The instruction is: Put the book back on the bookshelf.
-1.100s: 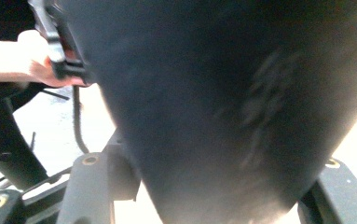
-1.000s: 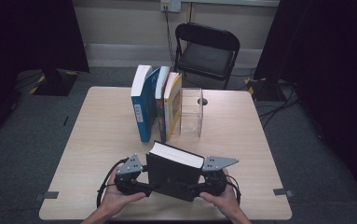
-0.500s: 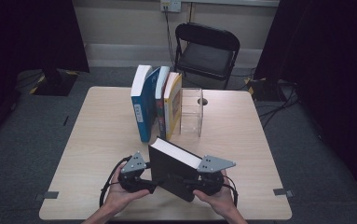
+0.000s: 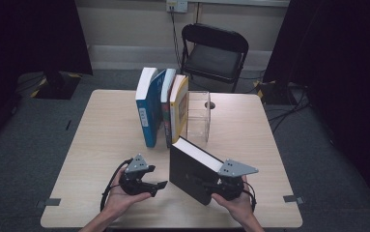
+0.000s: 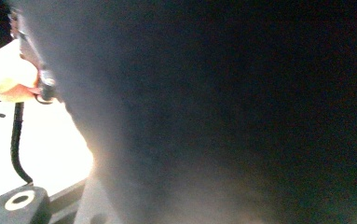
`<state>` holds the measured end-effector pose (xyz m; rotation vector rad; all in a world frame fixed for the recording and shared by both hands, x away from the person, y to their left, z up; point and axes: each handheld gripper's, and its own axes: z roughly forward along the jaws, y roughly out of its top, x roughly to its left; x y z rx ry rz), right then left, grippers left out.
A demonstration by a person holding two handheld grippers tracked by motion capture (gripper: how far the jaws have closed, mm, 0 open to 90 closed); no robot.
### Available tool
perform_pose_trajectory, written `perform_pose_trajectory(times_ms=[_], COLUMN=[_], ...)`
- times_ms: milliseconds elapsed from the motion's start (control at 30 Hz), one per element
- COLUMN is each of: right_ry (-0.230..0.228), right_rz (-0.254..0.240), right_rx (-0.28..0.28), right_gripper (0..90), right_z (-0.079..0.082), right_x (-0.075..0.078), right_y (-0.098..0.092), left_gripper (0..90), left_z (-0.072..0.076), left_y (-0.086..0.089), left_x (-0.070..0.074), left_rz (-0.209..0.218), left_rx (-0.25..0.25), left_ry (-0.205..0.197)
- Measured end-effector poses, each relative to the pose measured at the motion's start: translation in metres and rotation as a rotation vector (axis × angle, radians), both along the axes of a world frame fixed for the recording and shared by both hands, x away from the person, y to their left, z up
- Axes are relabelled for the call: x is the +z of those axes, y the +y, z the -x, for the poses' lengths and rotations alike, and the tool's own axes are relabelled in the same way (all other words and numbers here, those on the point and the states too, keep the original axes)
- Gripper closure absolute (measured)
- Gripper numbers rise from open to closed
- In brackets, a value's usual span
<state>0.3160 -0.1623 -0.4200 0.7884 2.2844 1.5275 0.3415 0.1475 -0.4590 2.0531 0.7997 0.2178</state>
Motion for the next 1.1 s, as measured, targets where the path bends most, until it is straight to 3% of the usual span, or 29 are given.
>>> perform_pose_trajectory(times_ms=[167,233,300,500,633,700,767,867,1100], right_ry=[0.018,0.033,0.039,0.026,0.017,0.013,-0.012,-0.02,0.003], right_rz=[-0.021,-0.039,-0.068,-0.098,-0.099,-0.084,-0.044,-0.024,-0.039], right_rx=[0.002,0.001,0.009,0.015,-0.001,-0.01,-0.023,-0.033,-0.05], right_gripper=[50.1,48.3,45.3,38.2,36.8,41.8,48.5,50.1,51.5], right_z=[0.0,-0.001,-0.002,-0.002,-0.002,0.0,0.003,0.004,-0.003], right_x=[0.0,0.0,0.003,0.01,0.01,0.011,0.013,0.014,0.015], right_y=[-0.002,-0.003,-0.002,0.006,0.008,0.01,0.01,0.01,0.004], left_gripper=[22.0,22.0,22.3,22.3,21.8,19.1,17.7,14.7,11.4], left_z=[-0.011,-0.014,-0.016,-0.021,-0.021,-0.02,-0.02,-0.021,-0.018], left_y=[0.006,0.01,0.013,0.013,0.009,0.007,0.006,0.007,0.012], left_x=[-0.01,-0.013,-0.016,-0.026,-0.03,-0.031,-0.031,-0.033,-0.04], left_rz=[-0.067,-0.061,-0.084,-0.164,-0.224,-0.25,-0.257,-0.245,-0.192], left_rx=[0.055,0.066,0.085,0.13,0.137,0.14,0.139,0.149,0.153], left_ry=[0.03,0.052,0.056,0.09,0.068,0.054,0.049,0.043,-0.005])
